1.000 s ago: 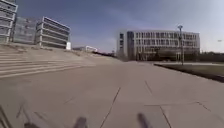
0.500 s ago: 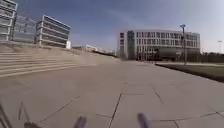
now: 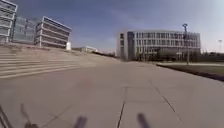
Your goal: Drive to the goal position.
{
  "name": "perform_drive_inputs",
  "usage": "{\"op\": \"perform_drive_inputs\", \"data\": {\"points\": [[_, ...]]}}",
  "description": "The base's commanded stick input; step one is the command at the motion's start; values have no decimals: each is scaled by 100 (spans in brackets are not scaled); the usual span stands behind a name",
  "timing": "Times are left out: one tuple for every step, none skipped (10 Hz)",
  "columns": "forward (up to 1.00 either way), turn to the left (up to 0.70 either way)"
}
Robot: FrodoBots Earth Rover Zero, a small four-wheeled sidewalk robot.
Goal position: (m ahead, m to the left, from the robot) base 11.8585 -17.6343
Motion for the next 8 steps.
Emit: {"op": "perform_drive_inputs", "data": {"points": [[70,0],[70,0],[70,0],[70,0],[70,0],[70,0],[70,0],[70,0]]}}
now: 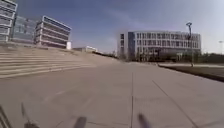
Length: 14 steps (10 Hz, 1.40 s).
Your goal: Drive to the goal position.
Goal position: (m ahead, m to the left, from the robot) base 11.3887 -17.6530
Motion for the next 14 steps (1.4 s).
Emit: {"op": "perform_drive_inputs", "data": {"points": [[70,0],[70,0],[70,0],[70,0],[70,0],[70,0],[70,0],[70,0],[70,0],[70,0],[70,0],[70,0],[70,0],[70,0]]}}
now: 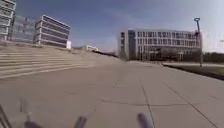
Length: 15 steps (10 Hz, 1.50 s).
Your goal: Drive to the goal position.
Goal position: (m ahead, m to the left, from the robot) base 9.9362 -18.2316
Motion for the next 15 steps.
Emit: {"op": "perform_drive_inputs", "data": {"points": [[70,0],[70,0],[70,0],[70,0],[70,0],[70,0],[70,0],[70,0],[70,0],[70,0],[70,0],[70,0],[70,0],[70,0],[70,0]]}}
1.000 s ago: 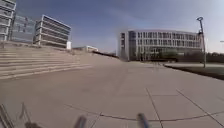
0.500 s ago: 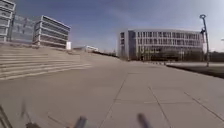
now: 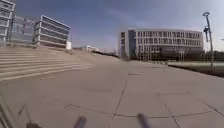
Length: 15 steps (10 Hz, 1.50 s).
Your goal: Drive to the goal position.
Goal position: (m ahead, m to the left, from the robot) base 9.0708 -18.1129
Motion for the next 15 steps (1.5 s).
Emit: {"op": "perform_drive_inputs", "data": {"points": [[70,0],[70,0],[70,0],[70,0],[70,0],[70,0],[70,0],[70,0],[70,0],[70,0],[70,-9],[70,-34],[70,-35],[70,-33],[70,0]]}}
